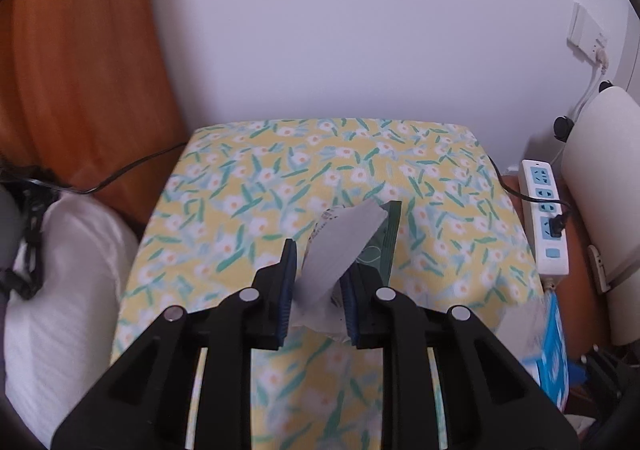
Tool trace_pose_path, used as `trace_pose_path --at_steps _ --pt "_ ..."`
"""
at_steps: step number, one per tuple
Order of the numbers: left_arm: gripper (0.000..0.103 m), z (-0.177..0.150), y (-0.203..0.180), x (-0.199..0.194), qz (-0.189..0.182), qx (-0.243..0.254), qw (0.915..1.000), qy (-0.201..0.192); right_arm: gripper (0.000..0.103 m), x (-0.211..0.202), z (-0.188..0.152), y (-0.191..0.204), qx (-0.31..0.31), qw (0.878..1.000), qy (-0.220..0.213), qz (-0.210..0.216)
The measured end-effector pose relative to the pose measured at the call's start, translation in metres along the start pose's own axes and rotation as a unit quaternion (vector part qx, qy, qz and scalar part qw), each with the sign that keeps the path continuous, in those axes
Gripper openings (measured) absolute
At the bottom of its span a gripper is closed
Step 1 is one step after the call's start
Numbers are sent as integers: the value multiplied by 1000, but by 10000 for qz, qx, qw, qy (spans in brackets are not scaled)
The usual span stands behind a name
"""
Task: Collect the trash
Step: 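Lift the tissue and carton with both tools and carry them toward the green wastebasket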
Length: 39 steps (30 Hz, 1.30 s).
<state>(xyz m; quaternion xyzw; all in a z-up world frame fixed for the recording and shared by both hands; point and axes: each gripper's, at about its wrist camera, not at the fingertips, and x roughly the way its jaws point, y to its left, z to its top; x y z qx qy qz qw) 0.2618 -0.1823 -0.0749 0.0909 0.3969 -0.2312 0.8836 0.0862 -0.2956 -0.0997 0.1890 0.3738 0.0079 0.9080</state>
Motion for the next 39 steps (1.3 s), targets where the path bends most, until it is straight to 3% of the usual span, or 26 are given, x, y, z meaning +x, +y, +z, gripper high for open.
trace_pose_path --at_steps 13,18,28,39 --pt "21 -81 24 -151 462 -317 9975 -427 68 -17 4 34 -367 9992 49 -137" --pt "21 -122 26 -192 400 -428 9972 -472 67 -39 -2 56 -543 9983 51 -213" --pt "21 -195 14 -224 166 -376 9988 -259 67 -94 -46 91 -828 9958 24 -384" --pt "21 -288 -10 -225 -380 -43 9986 360 67 -137 -140 102 -783 9959 280 -367"
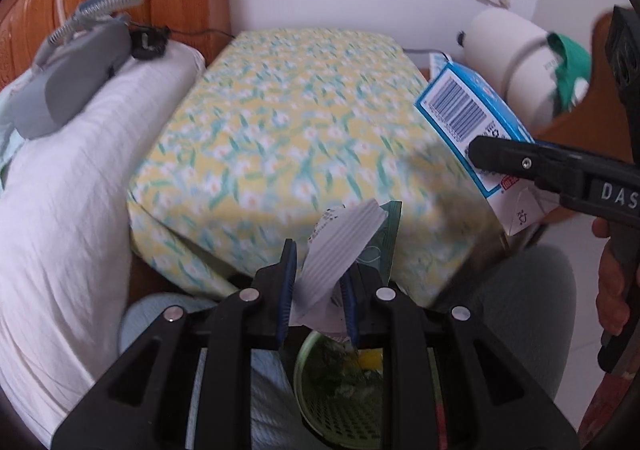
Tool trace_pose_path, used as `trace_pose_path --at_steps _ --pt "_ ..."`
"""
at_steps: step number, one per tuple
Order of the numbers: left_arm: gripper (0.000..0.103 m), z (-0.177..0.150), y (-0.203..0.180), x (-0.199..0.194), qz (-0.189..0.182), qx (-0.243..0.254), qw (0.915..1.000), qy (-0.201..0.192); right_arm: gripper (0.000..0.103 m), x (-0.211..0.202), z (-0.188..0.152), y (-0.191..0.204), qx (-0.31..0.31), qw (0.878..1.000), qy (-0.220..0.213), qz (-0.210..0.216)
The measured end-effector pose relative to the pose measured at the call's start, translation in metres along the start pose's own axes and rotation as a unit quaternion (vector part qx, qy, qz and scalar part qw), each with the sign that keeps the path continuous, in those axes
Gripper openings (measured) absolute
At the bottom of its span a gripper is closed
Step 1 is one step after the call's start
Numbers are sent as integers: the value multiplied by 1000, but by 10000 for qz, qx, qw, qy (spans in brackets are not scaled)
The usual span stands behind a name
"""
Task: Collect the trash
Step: 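Lift the tissue and carton with both tools and carry them toward the green wastebasket, then open the right tool to drop the carton while the left tool drops the tissue into the wastebasket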
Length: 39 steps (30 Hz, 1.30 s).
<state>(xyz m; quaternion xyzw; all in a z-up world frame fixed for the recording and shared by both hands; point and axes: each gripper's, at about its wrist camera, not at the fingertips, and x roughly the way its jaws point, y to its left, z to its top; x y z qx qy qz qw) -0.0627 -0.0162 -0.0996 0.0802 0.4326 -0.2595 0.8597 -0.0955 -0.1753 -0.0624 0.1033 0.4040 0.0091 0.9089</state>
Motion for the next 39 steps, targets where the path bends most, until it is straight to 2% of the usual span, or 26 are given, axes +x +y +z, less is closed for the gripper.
trace_pose_path --at_steps 5,13,22,23,24,25,28,31,35,39 --pt "21 -36 -6 14 -271 -51 9991 330 68 0 -44 8 -175 9989 432 -43" --pt "21 -52 -3 22 -89 0 9987 496 68 38 -106 3 -52 9900 1410 -21" --pt "21 -61 8 28 76 -136 9975 696 68 80 -143 7 -150 9774 2097 -213" --pt "21 -62 10 29 93 -144 9973 715 70 84 -145 6 -116 9755 2187 -229" --pt "21 -63 11 29 98 -149 9972 727 78 90 -147 4 -53 9733 2275 -284" --pt "21 -64 11 29 99 -157 9971 733 83 92 -148 3 -22 9727 2297 -330" --pt "21 -66 11 30 48 -160 9968 787 84 95 -149 0 27 9715 2320 -487" --pt "21 -69 7 37 -108 -116 9954 944 87 84 -144 -5 22 9746 2120 -722" --pt "21 -76 -7 52 -430 29 9907 1293 91 66 -138 -12 -2 9790 1793 -971" --pt "21 -89 -23 71 -562 243 9840 1673 92 56 -131 -18 41 9813 1634 -1019"
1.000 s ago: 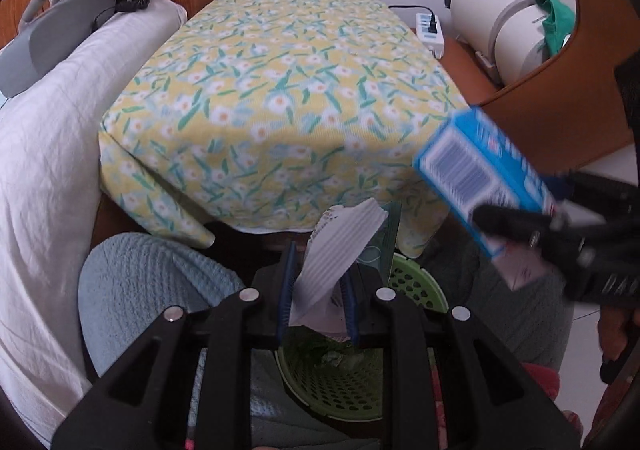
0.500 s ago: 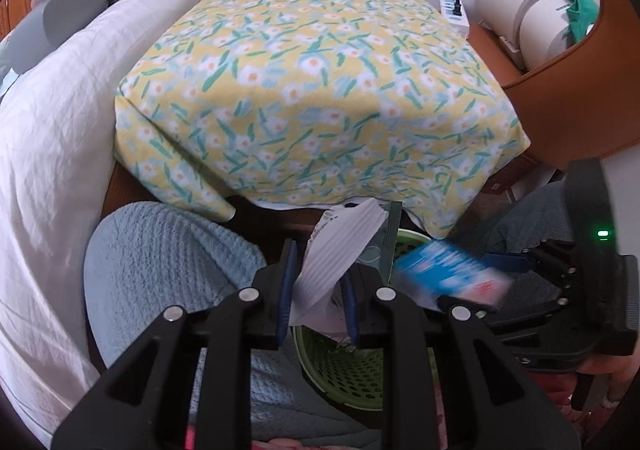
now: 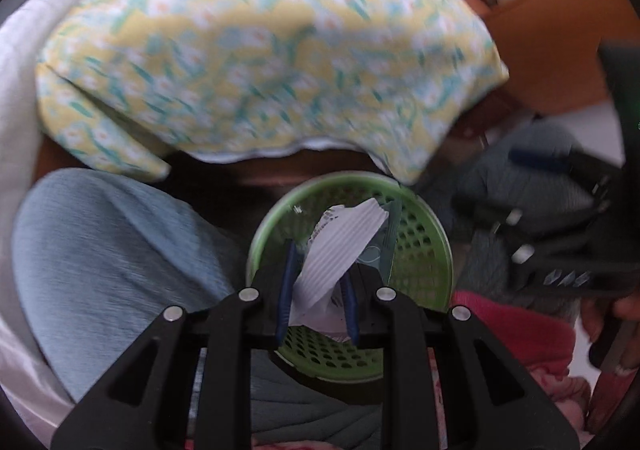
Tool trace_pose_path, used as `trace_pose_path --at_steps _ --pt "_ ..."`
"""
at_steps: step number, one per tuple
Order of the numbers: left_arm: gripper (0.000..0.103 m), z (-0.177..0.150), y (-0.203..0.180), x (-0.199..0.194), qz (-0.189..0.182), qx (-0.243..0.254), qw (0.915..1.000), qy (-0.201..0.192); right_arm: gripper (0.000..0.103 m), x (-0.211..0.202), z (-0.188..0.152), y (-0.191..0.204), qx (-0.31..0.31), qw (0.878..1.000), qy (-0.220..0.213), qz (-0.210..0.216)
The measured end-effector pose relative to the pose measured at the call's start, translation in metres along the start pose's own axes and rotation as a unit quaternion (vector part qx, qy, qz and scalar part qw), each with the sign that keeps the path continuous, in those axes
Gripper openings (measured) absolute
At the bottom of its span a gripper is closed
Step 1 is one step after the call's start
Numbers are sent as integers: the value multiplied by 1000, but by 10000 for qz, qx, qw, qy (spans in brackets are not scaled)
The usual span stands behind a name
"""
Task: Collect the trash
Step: 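Open the right tool to drop the carton while the left tool drops the tissue into the wastebasket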
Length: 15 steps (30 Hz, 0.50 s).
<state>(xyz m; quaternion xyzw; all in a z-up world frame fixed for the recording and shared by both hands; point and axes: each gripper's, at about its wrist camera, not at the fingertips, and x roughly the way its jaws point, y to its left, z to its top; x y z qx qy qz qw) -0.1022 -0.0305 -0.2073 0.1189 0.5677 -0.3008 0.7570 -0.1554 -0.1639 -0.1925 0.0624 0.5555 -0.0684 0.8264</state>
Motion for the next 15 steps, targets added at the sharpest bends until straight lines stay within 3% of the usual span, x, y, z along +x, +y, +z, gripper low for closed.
trace_pose_path --at_steps 4,11,13,14,15 --pt "22 -6 -10 14 -67 131 9995 265 93 -6 1 -7 38 10000 -42 -37" --pt "24 -9 -14 15 -160 200 9992 320 93 -6 3 -13 117 9999 -33 6" --pt "38 -9 -15 15 -153 218 9992 301 93 -6 3 -12 112 9999 -31 9" --pt "56 -8 -16 15 -127 234 9993 264 93 -5 3 -11 108 9999 -27 8" --pt "68 -8 -17 13 -84 250 9995 199 92 -5 3 -11 104 9999 -26 10"
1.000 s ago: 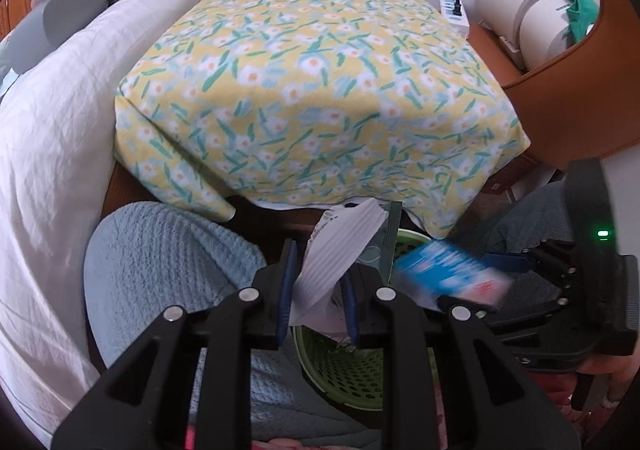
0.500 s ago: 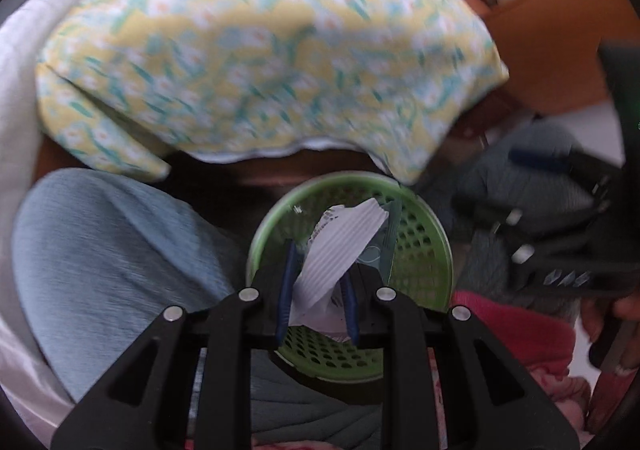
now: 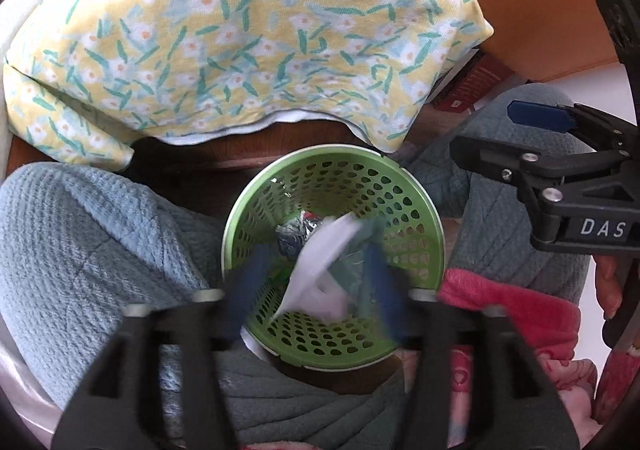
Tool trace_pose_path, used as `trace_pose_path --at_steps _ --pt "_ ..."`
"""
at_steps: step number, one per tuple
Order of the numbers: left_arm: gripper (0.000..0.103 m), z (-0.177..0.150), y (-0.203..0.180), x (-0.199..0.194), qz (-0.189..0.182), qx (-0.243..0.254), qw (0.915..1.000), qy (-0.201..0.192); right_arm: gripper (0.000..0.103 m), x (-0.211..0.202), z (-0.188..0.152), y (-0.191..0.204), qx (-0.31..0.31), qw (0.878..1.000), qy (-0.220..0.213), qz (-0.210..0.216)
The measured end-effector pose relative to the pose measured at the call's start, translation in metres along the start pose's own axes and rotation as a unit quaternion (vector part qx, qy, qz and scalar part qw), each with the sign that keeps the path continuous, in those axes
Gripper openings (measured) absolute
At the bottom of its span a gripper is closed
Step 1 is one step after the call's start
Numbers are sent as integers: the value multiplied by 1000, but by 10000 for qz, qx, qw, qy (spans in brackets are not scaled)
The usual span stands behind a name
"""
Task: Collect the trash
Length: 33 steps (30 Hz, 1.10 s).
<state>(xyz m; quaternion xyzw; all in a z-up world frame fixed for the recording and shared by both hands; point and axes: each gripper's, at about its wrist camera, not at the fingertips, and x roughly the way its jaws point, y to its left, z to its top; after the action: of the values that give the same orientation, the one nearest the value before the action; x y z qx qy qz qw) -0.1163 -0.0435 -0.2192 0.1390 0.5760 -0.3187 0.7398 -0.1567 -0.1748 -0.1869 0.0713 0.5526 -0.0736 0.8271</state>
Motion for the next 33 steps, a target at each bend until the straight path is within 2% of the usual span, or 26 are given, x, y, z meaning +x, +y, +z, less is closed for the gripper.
trace_pose_path --at_steps 3,6,15,22,25,29,31,33 --pt "84 2 0 -4 -5 50 9999 -124 92 2 -1 0 16 10000 24 15" --pt "94 3 0 -8 -15 26 9999 -166 92 3 -1 -1 73 10000 46 29" --pt "95 7 10 -14 -22 -256 9996 -129 93 5 -1 -4 98 9999 101 38" --pt "95 21 28 -46 610 -436 9954 -598 100 3 6 10 -150 9997 20 -211" --pt "95 31 45 -71 924 -646 9889 -972 100 -4 19 21 -368 9989 -137 -270" --pt "95 47 77 -113 1320 -962 9748 -1519 100 -26 53 39 -669 9962 -551 -49" --pt "95 56 90 -136 1549 -1117 9647 -1812 100 -43 70 48 -809 9932 -839 55" --pt "95 62 102 -163 1807 -1297 9505 -2169 100 -60 87 58 -913 9893 -1129 168"
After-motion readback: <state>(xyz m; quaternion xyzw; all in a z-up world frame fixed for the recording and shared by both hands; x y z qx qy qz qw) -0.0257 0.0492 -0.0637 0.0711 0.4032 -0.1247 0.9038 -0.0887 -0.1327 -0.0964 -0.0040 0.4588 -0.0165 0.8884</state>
